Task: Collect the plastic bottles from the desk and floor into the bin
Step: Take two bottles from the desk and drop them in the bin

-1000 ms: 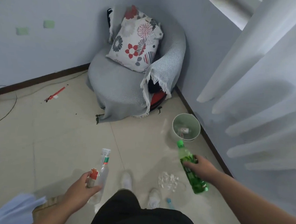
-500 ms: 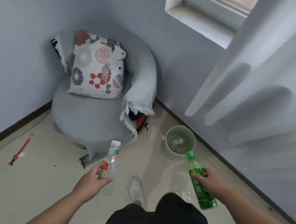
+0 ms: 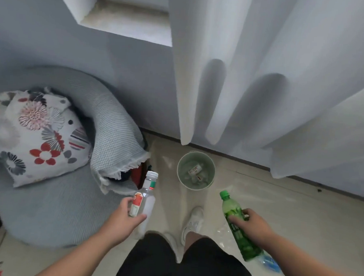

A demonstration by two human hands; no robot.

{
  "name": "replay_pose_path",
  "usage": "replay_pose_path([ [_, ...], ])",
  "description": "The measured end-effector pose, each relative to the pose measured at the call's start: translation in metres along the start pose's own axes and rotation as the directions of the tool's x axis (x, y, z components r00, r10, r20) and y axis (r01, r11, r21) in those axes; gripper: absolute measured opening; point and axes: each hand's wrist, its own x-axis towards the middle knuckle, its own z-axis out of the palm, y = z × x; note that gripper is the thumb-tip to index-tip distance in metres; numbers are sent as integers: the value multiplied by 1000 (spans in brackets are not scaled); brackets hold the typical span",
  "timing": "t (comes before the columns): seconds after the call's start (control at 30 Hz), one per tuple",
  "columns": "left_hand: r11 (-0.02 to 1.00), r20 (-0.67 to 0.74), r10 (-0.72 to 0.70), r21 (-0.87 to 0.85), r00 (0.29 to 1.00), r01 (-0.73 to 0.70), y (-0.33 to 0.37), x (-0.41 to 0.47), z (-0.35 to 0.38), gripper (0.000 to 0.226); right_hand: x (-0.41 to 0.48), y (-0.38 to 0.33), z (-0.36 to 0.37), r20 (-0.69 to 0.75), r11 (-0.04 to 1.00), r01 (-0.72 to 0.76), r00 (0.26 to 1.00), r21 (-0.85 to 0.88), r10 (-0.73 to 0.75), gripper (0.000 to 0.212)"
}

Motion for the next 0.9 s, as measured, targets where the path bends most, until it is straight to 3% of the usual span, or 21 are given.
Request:
replay_pose_path([
  [0.17, 999, 135, 23, 34, 991, -27, 48, 44, 13, 68, 30, -20, -5, -48, 954, -91, 993, 285, 109, 66],
  [0.3, 995, 209, 58, 62, 976, -73, 71, 100, 37, 73, 70, -26, 18, -71, 910, -136, 982, 391, 178, 71],
  [0.5, 987, 273, 4, 154, 962, -48, 62, 231, 101, 46, 176, -34, 86, -55, 855, -195, 966, 481, 252, 67],
  [0.63, 992, 287, -42, 124, 957, 7, 50, 311, 151, 32, 262, -44, 134, -26, 820, -205, 966, 534, 258, 72],
  [0.8, 991, 307, -133, 26, 942, 132, 41, 390, 198, 63, 347, -57, 173, -4, 762, -209, 964, 613, 267, 76],
  [0.9, 973, 348, -199, -44, 916, 229, 40, 415, 214, 70, 375, -61, 183, 14, 716, -221, 959, 662, 283, 77],
])
